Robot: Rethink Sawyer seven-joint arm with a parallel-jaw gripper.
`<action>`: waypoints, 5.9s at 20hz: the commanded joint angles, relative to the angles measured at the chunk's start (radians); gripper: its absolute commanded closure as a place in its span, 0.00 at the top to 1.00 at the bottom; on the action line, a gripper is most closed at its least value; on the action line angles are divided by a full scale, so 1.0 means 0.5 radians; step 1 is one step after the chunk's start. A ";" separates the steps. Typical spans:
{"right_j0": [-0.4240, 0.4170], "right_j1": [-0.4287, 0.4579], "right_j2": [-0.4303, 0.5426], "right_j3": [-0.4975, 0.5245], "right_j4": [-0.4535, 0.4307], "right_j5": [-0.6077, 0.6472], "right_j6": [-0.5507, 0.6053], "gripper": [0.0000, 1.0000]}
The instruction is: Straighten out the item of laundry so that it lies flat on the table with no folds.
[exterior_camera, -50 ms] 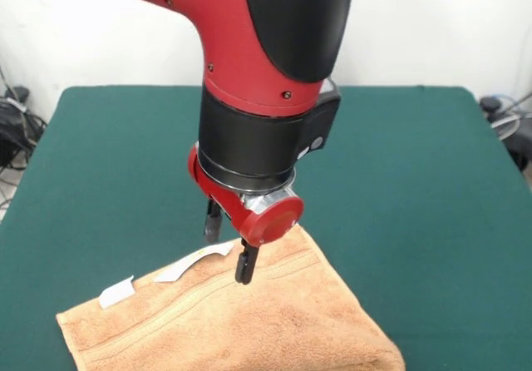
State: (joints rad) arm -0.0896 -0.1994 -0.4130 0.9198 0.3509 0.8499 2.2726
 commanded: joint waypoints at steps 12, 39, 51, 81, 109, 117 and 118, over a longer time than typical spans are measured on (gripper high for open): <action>-0.097 0.593 0.230 -0.307 -0.106 -0.021 0.070 1.00; -0.092 0.558 0.298 0.221 0.117 0.219 0.431 1.00; -0.034 0.332 0.275 0.754 0.127 -0.241 0.370 1.00; -0.323 -0.096 0.601 1.819 0.031 -1.114 0.182 1.00; -0.307 -0.273 0.613 2.086 0.097 -1.262 0.255 1.00; -0.209 -0.121 0.460 1.662 -0.104 -1.298 0.026 1.00; -0.199 -0.115 0.440 1.585 -0.121 -1.217 0.005 1.00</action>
State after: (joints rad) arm -0.2388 -0.3739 -0.2133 1.8529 0.3620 0.2091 2.2726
